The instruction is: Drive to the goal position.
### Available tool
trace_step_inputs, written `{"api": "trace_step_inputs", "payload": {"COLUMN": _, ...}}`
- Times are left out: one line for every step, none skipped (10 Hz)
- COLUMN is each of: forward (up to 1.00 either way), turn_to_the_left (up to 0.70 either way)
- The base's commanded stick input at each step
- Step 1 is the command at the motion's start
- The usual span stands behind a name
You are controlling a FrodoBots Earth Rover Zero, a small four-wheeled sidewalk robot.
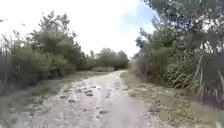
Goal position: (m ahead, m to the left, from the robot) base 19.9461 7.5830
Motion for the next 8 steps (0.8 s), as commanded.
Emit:
{"api": "trace_step_inputs", "payload": {"forward": 1.00, "turn_to_the_left": 0.00}}
{"api": "trace_step_inputs", "payload": {"forward": 1.00, "turn_to_the_left": 0.00}}
{"api": "trace_step_inputs", "payload": {"forward": 1.00, "turn_to_the_left": 0.00}}
{"api": "trace_step_inputs", "payload": {"forward": 1.00, "turn_to_the_left": 0.00}}
{"api": "trace_step_inputs", "payload": {"forward": 1.00, "turn_to_the_left": 0.00}}
{"api": "trace_step_inputs", "payload": {"forward": 1.00, "turn_to_the_left": 0.00}}
{"api": "trace_step_inputs", "payload": {"forward": 1.00, "turn_to_the_left": 0.00}}
{"api": "trace_step_inputs", "payload": {"forward": 1.00, "turn_to_the_left": 0.00}}
